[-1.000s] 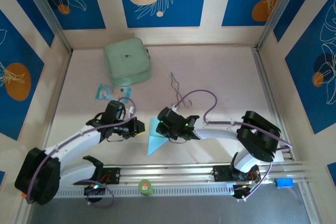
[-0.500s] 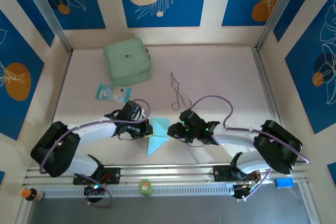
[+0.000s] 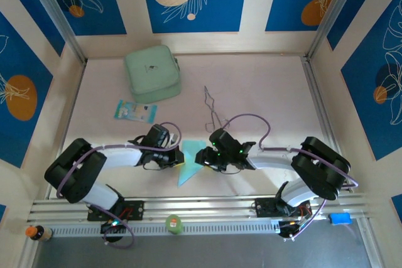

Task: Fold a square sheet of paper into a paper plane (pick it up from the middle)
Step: Perform the fifth fold on the wing at the bottom-center of the table.

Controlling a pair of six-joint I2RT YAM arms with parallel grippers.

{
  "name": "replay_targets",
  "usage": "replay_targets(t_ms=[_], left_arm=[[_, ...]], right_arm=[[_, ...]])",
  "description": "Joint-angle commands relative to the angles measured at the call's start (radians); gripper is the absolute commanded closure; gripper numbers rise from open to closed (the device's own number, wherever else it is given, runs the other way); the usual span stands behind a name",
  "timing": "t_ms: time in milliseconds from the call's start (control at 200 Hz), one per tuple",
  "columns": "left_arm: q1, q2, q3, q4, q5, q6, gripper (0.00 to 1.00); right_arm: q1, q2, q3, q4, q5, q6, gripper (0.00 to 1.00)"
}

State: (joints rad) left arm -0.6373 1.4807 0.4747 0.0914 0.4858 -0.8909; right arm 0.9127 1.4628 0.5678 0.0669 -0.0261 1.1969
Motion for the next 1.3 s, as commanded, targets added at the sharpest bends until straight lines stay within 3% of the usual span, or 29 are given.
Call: replay_targets(t_ms=[0,155,390,525,710,1005,1150,1295], left_arm=[[-0.002,0.054,-0.059,-0.039,-0.068,-0.017,0.99],[-0.002,0.066,-0.052,-0.024,-0.064,-0.021,1.00],[-0.002,0.073,-0.071,0.020,-0.051,-0.030,0.99],[-0.002,0.078,-0.070,0.020,-0.051,-0.022,0.99],[-0.002,0.093,-0.064,0.041,-0.038,-0.029,1.00],[-0.002,0.096,-0.030,0.003,-0.050,-0.023,0.99],[-0.002,0.079,-0.029,-0.011,-0.062,-0.027,0.99],[-0.002,0.063,-0.022,-0.020,-0.060,-0.029,1.00]], right_arm=[[0.010,-0.017,0.007,-0.064,0.020,0.035,0.53],[-0.003,-0.004,0.007,-0.046,-0.004,0.041,0.52],[-0.035,0.022,-0.036,0.175,-0.041,0.063,0.56],[-0.046,-0.016,-0.028,0.132,-0.001,0.011,0.55],[-0.100,-0.025,-0.091,0.254,-0.091,-0.017,0.52],[-0.112,-0.019,-0.099,0.221,-0.082,0.051,0.52],[-0.083,-0.078,-0.094,0.076,-0.011,0.090,0.51],[-0.068,-0.088,-0.100,0.042,0.013,0.102,0.50]])
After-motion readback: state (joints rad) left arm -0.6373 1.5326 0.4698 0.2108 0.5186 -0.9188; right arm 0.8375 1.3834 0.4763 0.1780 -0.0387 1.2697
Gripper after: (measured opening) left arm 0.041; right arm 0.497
